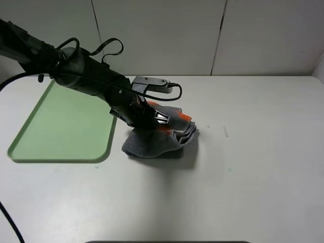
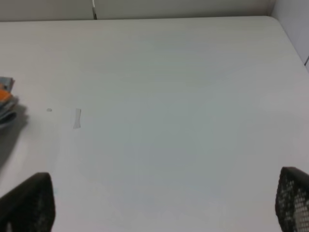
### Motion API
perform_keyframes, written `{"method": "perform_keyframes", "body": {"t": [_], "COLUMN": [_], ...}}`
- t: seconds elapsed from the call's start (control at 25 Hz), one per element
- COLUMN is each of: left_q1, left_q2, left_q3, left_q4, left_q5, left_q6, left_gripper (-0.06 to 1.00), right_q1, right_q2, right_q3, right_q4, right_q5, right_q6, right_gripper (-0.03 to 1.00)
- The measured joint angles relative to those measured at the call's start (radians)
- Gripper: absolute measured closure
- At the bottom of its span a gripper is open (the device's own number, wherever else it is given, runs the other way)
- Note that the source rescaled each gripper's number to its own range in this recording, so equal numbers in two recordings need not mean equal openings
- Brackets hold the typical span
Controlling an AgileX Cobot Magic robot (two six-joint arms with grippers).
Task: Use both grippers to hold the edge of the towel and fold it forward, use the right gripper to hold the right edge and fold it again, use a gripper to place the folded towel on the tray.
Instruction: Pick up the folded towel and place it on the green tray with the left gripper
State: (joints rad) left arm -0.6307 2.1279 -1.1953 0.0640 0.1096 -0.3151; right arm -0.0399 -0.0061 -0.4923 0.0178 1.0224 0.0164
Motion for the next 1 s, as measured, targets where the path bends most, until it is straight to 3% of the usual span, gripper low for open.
{"method": "perform_keyframes", "body": {"t": [0.28, 1.0], "left_q1": [0.035, 0.290], "left_q2": [-0.073, -0.186], "left_q3": [0.003, 0.004], "left_q4": [0.030, 0.160], "left_q5": [0.088, 0.254], "left_q6": [0.001, 0.007], "left_gripper": [0.73, 0.73], "right_q1": [0.000, 0.000], "right_q2": [0.000, 0.000], "right_q3": [0.000, 0.000], "right_q4": [0.000, 0.000], "right_q5": [0.000, 0.000], "right_q6": [0.000, 0.000], "right_gripper": [-0.03, -0.03]}}
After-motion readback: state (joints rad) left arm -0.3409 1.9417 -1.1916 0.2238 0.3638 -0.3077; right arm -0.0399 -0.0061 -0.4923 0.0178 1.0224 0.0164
